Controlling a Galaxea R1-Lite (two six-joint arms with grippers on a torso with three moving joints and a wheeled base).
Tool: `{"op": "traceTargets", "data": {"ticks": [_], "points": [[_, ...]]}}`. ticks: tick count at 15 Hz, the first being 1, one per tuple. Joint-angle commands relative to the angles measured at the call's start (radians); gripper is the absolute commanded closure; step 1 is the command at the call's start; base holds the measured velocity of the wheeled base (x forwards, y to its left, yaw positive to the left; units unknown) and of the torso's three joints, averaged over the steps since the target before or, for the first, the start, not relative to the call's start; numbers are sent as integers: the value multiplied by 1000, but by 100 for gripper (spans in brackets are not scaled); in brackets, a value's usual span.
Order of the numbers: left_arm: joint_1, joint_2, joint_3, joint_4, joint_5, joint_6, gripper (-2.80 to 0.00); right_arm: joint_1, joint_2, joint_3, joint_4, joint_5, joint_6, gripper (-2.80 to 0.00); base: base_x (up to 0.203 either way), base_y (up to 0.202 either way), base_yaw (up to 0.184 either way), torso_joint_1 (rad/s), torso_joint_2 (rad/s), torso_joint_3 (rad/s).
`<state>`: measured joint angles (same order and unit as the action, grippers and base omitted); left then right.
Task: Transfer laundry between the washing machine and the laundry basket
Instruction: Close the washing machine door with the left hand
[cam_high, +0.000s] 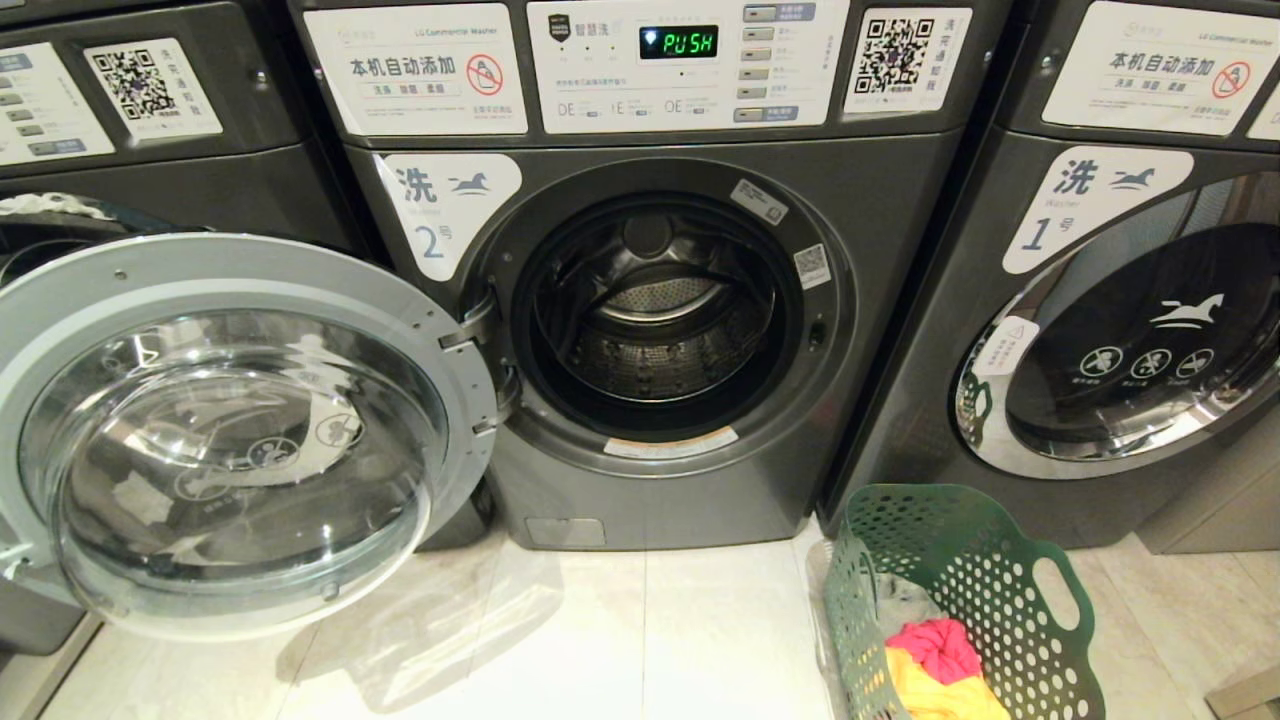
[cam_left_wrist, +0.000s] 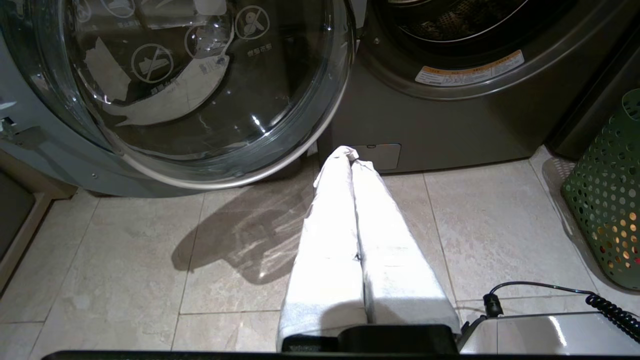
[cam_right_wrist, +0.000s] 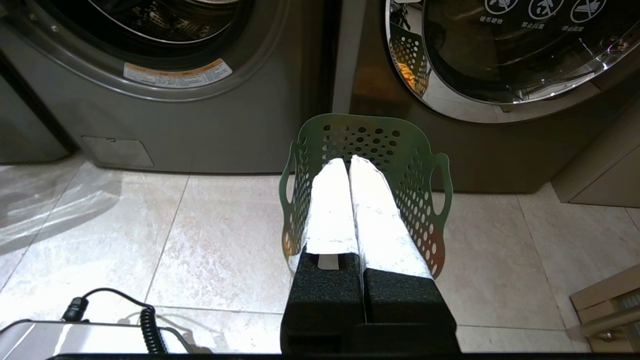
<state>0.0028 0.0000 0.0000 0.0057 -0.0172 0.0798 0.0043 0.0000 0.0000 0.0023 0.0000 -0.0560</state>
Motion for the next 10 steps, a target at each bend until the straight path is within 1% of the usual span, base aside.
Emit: {"op": "traceTargets", "data": {"ticks": [1, 6, 8, 10], "points": [[0, 2, 0, 0, 0, 0, 0, 0, 2, 0, 1, 0, -1, 0, 0, 0, 0, 0, 0, 0], [0, 2, 0, -1, -1, 6, 0, 0, 1, 0, 1, -2, 2, 0, 0, 0, 0, 0, 0, 0], [0, 2, 0, -1, -1, 2, 0, 0, 2, 0, 2, 5, -6, 0, 0, 0, 0, 0, 0, 0], [0, 0, 0, -3, 6, -19, 0, 0, 0, 0, 2, 0, -2, 0, 0, 0, 0, 0, 0, 0]]}}
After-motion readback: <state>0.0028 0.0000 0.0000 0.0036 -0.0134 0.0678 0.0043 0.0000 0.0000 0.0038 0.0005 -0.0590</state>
